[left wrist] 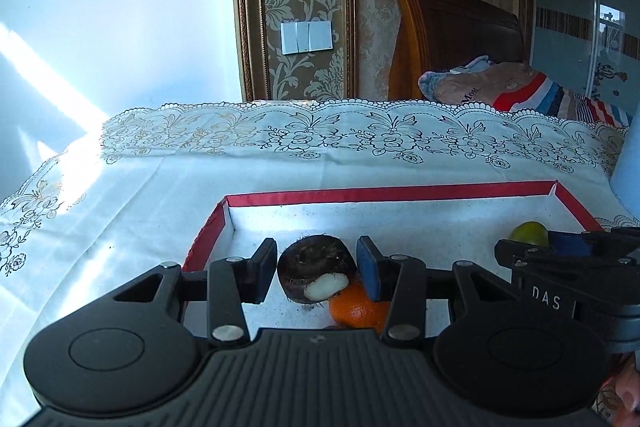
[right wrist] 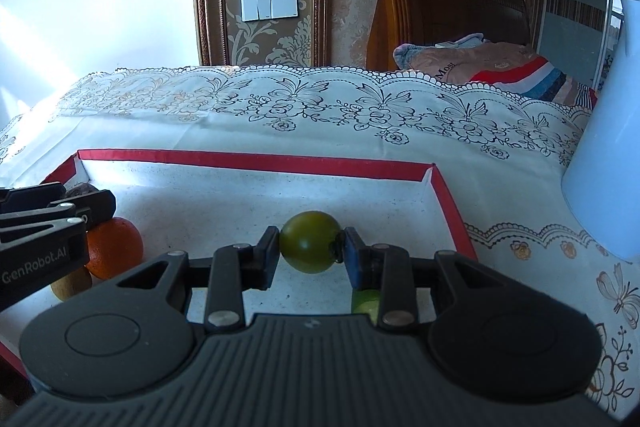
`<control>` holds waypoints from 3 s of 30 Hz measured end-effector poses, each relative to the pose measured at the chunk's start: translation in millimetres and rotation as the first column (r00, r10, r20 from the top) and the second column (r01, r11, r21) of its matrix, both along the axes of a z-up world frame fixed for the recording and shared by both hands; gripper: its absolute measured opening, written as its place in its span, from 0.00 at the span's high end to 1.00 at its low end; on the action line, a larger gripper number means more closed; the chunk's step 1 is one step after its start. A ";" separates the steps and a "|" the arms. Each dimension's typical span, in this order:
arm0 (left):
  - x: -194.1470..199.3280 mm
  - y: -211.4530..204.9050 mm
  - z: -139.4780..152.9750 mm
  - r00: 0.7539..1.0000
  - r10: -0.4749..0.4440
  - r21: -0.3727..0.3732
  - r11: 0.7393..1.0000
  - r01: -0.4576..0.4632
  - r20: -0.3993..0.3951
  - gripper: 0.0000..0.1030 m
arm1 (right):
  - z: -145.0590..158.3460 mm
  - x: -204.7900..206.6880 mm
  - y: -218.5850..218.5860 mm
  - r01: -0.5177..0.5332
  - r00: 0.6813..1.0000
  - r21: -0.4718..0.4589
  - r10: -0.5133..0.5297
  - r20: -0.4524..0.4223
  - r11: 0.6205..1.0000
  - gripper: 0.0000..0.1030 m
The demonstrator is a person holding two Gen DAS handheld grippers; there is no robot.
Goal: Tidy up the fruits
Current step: 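Open the left tool to drop the dark brown piece in the tray while the right tool releases the tomato, then lift both open tools up and away from the tray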
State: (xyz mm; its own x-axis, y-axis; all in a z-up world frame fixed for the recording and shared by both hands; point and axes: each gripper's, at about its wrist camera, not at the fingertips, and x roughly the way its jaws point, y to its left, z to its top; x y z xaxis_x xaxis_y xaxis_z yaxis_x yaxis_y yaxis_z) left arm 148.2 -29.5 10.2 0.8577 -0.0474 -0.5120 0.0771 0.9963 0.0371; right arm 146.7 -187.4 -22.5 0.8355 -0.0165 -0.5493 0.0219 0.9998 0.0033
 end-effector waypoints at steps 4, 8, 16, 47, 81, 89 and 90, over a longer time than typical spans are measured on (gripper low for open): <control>-0.1 1.5 0.2 1.000 0.009 -0.005 1.000 -0.009 -0.004 0.49 | 0.2 0.7 -1.5 0.003 1.000 0.007 -0.003 0.002 1.000 0.69; -1.0 4.4 1.1 1.000 0.008 -0.019 1.000 -0.008 -0.006 0.47 | 0.2 0.4 -3.6 0.003 1.000 0.018 -0.003 0.001 1.000 0.69; -8.1 3.1 0.8 1.000 -0.011 -0.005 1.000 0.011 0.010 0.44 | 3.1 -4.4 -2.9 0.008 1.000 0.008 -0.008 0.029 1.000 0.42; -24.6 -1.1 3.5 0.998 -0.061 0.006 0.998 0.061 0.018 0.41 | 8.7 -21.6 -2.5 0.023 0.998 0.000 -0.023 0.060 1.000 0.09; -101.3 47.7 13.1 0.997 -0.013 -0.089 0.996 0.020 0.078 0.32 | 6.7 -132.7 3.6 -0.105 0.991 0.092 0.096 0.090 0.990 0.02; -121.5 64.2 5.3 0.997 -0.014 -0.083 0.996 0.020 0.070 0.31 | -1.7 -140.2 15.1 -0.137 0.989 0.058 0.133 0.068 0.989 0.00; -122.6 66.0 5.3 0.997 -0.012 -0.085 0.996 0.018 0.070 0.31 | -2.8 -141.6 15.6 -0.138 0.989 0.057 0.135 0.065 0.989 0.00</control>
State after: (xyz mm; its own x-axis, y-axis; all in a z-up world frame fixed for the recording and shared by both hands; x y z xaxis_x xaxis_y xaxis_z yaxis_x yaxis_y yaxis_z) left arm 25.6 36.5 15.5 0.8900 -0.1014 -0.4445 0.0923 0.9948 -0.0423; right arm 5.1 -171.9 -25.3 0.8597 0.1319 -0.4935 -0.1168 0.9913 0.0614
